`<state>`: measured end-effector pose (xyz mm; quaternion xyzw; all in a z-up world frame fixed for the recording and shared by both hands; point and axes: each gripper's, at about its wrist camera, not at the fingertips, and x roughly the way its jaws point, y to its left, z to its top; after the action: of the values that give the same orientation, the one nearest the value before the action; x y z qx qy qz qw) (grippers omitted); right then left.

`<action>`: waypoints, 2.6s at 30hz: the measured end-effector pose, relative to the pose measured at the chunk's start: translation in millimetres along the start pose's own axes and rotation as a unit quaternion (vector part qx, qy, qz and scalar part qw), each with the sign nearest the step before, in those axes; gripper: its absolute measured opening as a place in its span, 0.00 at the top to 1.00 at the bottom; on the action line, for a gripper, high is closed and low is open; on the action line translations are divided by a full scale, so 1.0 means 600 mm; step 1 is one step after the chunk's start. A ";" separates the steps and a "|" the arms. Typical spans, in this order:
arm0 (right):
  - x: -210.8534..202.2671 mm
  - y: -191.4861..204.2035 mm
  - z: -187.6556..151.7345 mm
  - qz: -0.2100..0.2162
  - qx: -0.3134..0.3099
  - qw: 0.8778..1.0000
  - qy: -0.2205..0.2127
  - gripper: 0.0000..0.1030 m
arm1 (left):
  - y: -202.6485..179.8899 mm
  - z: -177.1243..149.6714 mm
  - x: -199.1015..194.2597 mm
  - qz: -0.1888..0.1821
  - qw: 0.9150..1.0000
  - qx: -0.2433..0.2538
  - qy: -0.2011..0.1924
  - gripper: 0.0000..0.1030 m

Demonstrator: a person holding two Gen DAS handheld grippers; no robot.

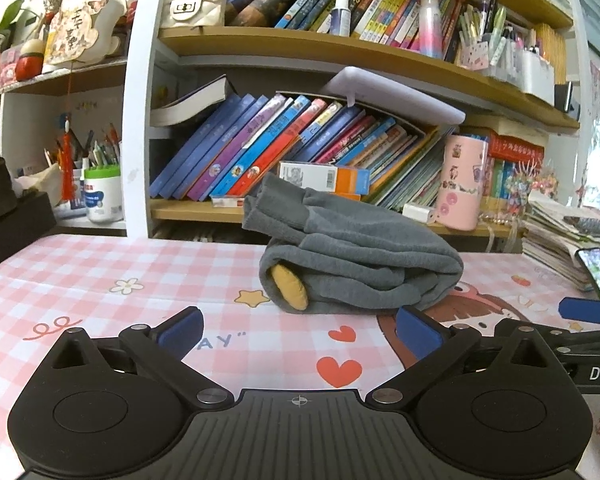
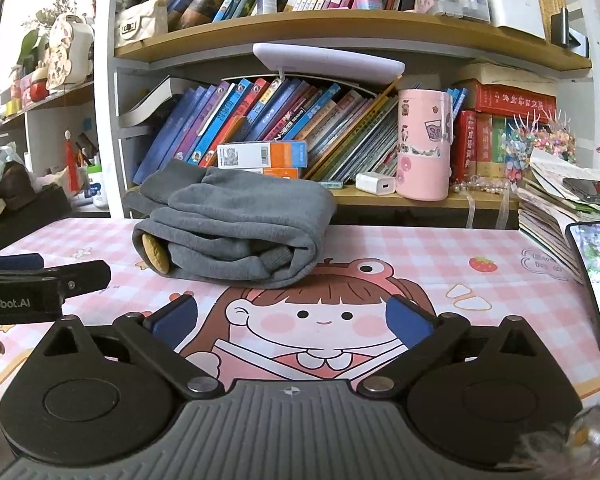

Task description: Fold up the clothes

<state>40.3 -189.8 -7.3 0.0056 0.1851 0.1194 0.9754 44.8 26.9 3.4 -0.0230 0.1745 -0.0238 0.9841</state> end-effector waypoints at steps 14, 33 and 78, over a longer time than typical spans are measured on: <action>0.004 0.001 0.000 -0.008 -0.001 1.000 0.007 0.00 | -0.009 0.001 0.003 0.020 0.999 0.024 0.011 0.00; 0.012 0.012 -0.001 -0.020 -0.025 0.999 0.019 0.00 | -0.021 0.000 0.007 0.033 0.997 0.061 0.015 0.00; 0.019 0.012 -0.002 -0.016 -0.027 0.999 0.027 0.00 | -0.019 0.001 0.010 0.032 0.997 0.061 0.022 0.00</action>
<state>48.5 -180.3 -11.8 -0.0272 0.2085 0.1089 0.9715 50.0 15.1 2.6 0.0427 0.1946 -0.0032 0.9799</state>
